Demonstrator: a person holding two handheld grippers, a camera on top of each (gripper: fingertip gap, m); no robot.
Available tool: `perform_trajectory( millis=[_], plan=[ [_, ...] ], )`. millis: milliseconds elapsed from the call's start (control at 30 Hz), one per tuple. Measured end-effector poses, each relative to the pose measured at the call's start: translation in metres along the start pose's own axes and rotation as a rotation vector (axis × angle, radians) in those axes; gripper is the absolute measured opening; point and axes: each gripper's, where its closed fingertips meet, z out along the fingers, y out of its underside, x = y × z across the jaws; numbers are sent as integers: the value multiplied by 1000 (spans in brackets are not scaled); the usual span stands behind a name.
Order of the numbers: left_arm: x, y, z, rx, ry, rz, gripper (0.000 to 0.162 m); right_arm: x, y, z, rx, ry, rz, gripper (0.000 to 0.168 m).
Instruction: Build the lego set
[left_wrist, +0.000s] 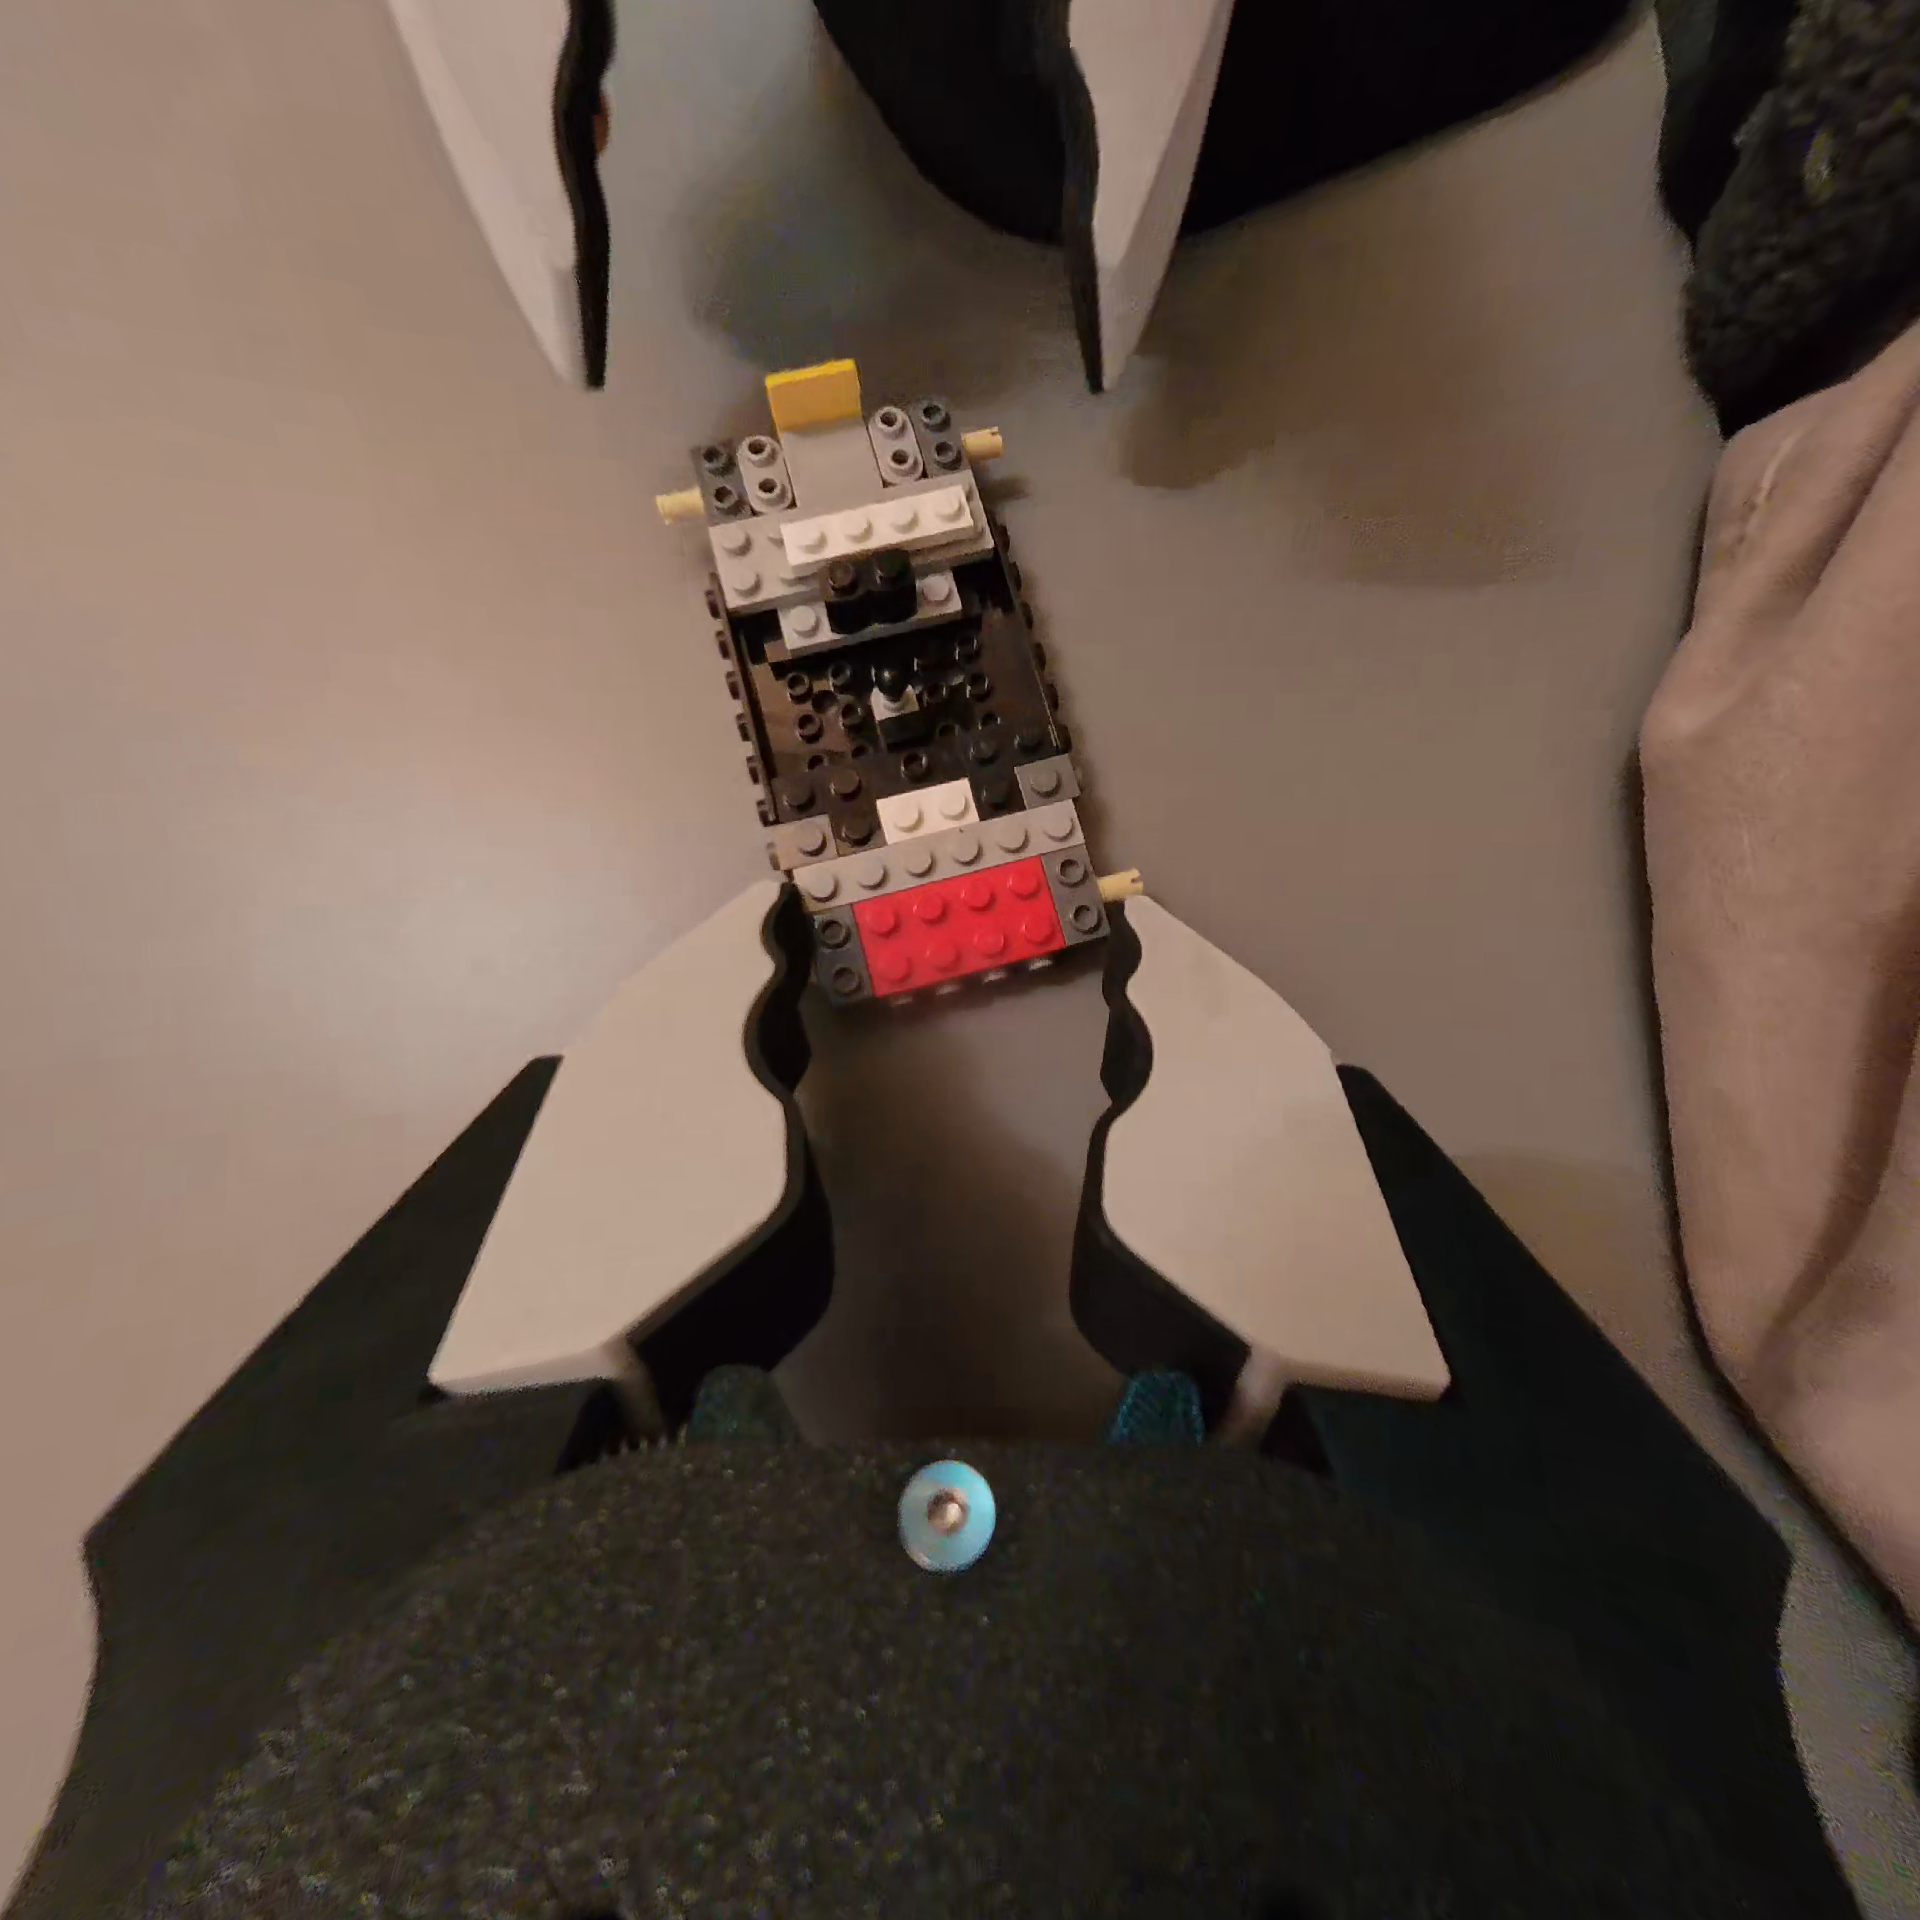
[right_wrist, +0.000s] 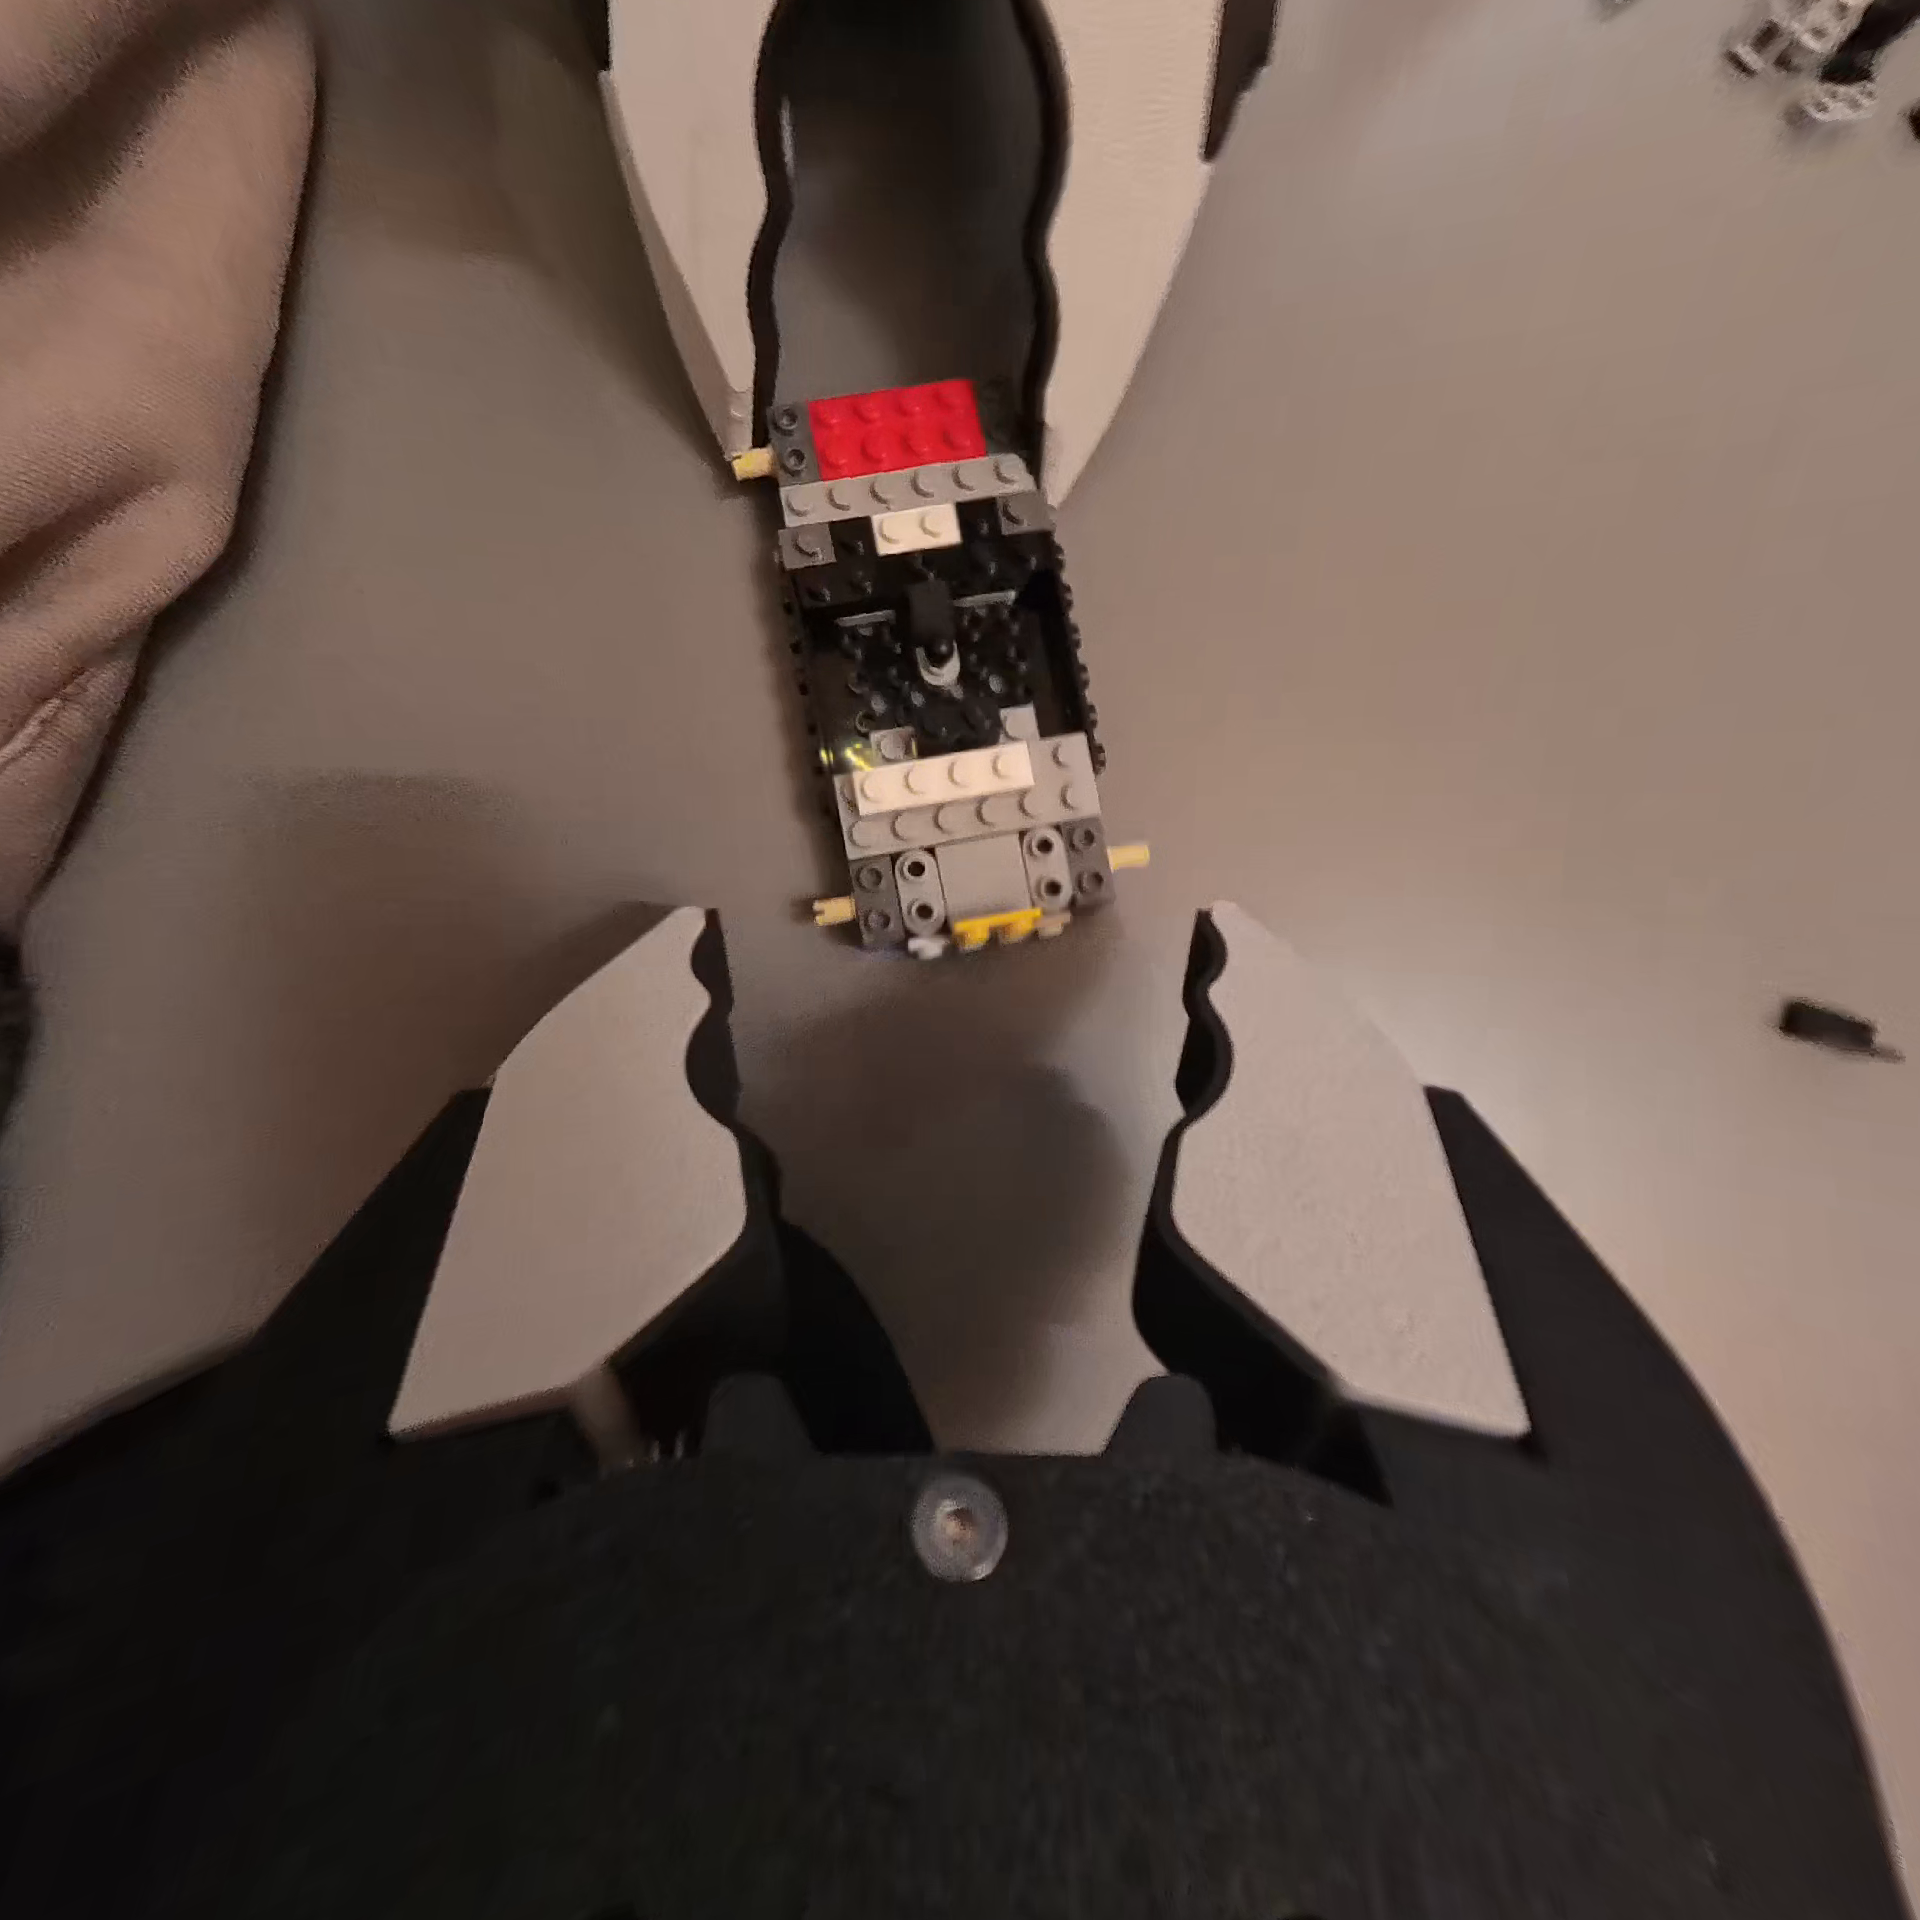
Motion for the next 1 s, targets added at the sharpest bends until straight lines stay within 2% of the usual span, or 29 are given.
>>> perform_trajectory(
  millis=[33,233,433,667,767,867,1000],
  plan=[
    [-1,1,-1,1,10,8,54,0,-2,5,-6,-9,-26,86],
    [-3,3,-3,16,59,60,54,-1,-7,25,-1,-53,-79,84],
    [-1,1,-5,58,107,73,54,-7,-11,28,56,-102,-42,54],
    [-2,0,-5,73,106,55,55,-4,-12,27,52,-111,-32,53],
    [-2,0,-7,78,113,35,66,-2,-10,25,27,-109,-36,53],
    [1,-5,-15,136,163,-38,71,-1,-13,20,27,-111,-40,53],
    [-9,-24,-33,318,249,-332,69,3,-14,7,36,-98,-40,53]
  ],
)
